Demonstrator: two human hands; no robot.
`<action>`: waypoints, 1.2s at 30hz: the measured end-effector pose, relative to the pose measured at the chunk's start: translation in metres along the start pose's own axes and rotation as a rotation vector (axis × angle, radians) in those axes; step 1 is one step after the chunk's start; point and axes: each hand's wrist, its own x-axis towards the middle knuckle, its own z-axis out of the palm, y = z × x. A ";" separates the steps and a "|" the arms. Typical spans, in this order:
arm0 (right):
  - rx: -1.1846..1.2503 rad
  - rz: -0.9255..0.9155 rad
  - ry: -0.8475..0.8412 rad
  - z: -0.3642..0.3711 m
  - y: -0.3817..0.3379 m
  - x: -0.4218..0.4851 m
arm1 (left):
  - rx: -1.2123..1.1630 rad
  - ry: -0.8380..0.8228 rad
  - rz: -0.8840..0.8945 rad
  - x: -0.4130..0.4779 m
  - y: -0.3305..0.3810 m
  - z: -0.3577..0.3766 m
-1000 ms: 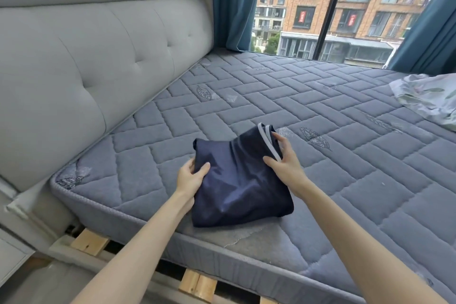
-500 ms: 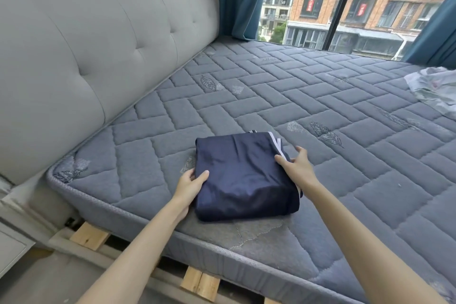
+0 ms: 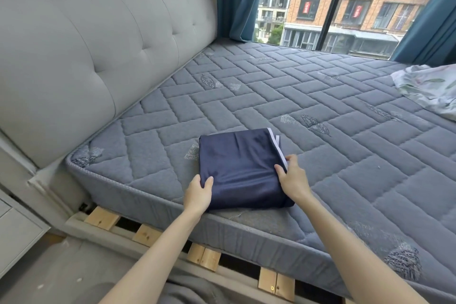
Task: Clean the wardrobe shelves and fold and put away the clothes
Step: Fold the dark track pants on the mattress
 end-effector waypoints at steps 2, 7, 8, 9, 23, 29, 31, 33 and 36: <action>-0.030 0.080 -0.006 0.001 0.005 -0.005 | 0.095 -0.016 -0.011 -0.007 -0.002 0.000; -0.377 -0.345 0.165 0.000 -0.013 -0.002 | 0.337 0.224 0.290 -0.008 0.016 -0.005; -0.434 -0.462 0.145 0.004 -0.018 0.002 | 0.407 0.233 0.394 -0.006 0.022 -0.002; -0.487 -0.533 0.087 0.009 -0.022 0.005 | 0.482 0.195 0.470 -0.003 0.030 0.004; -0.392 -0.109 -0.225 0.046 0.009 0.042 | 0.612 -0.092 0.260 0.039 0.012 0.046; -0.446 -0.178 -0.113 0.047 0.011 0.035 | 0.630 -0.088 0.399 0.043 -0.005 0.024; -0.471 -0.177 -0.084 0.048 0.010 0.033 | 0.605 -0.080 0.436 0.044 -0.012 0.018; -0.495 -0.165 -0.036 0.051 0.008 0.032 | 0.557 -0.064 0.439 0.042 -0.013 0.019; -0.423 -0.058 -0.001 0.051 0.006 0.037 | 0.469 0.002 0.434 0.044 -0.010 0.023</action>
